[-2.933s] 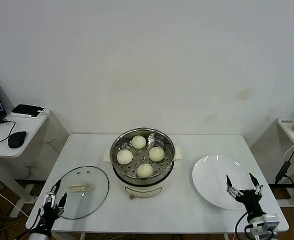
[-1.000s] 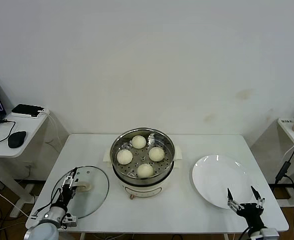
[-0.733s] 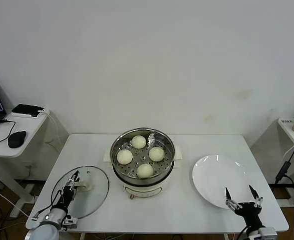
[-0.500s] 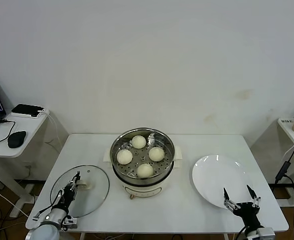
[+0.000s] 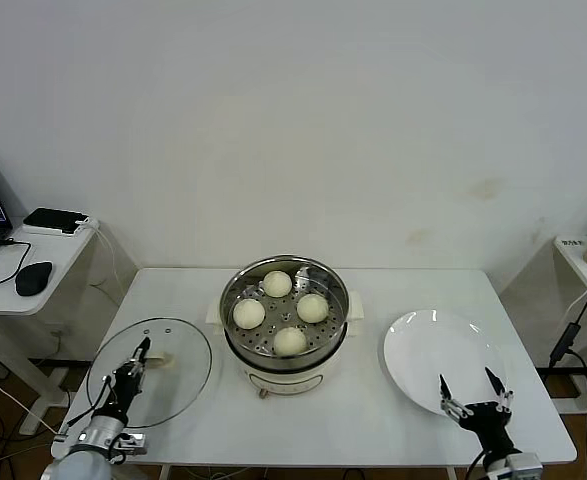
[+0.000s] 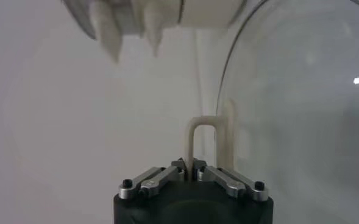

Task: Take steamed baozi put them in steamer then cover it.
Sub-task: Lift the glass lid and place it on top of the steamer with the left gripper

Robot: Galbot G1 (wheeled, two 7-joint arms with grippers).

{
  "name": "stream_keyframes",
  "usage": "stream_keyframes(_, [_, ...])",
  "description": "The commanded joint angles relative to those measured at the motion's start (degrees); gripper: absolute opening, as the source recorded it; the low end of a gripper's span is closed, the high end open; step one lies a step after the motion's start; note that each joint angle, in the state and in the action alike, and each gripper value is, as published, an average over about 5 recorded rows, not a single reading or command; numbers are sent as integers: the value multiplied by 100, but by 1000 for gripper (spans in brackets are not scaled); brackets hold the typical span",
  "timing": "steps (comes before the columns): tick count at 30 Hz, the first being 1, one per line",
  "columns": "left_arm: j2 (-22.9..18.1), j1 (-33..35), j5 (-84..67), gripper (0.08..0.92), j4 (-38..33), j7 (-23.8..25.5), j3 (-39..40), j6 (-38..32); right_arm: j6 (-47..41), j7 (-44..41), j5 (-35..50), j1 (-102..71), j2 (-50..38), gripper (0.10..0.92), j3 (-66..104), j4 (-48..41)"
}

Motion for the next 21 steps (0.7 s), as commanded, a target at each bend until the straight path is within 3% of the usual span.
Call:
stream_keyframes(1, [161, 468, -328, 138, -870, 92, -819, 192, 5, -5, -17, 12, -22, 823, -49, 15])
stream_keyframes(11, [760, 510, -871, 138, -1481, 961, -1370, 508, 14, -14, -93, 14, -14, 823, -107, 101])
stream_keyframes(21, [1018, 116, -1375, 138, -2732, 1621, -384, 1551, 60, -52, -326, -18, 4, 823, -119, 107])
